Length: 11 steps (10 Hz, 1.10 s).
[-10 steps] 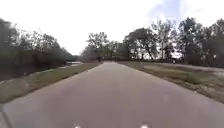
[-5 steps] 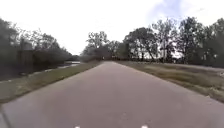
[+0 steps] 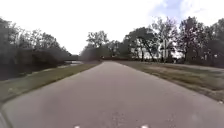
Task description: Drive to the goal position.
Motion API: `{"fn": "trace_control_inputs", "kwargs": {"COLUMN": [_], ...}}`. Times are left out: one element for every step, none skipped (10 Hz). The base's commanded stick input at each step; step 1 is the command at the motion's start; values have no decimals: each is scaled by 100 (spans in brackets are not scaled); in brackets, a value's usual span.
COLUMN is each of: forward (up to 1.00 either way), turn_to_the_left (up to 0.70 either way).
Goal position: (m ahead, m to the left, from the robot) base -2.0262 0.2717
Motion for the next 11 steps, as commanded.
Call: {"fn": "trace_control_inputs", "kwargs": {"forward": [70,70,70,70,70,70,70,70,70,70,70], "turn_to_the_left": [0,0,0,0,0,0,0,0,0,0,0]}}
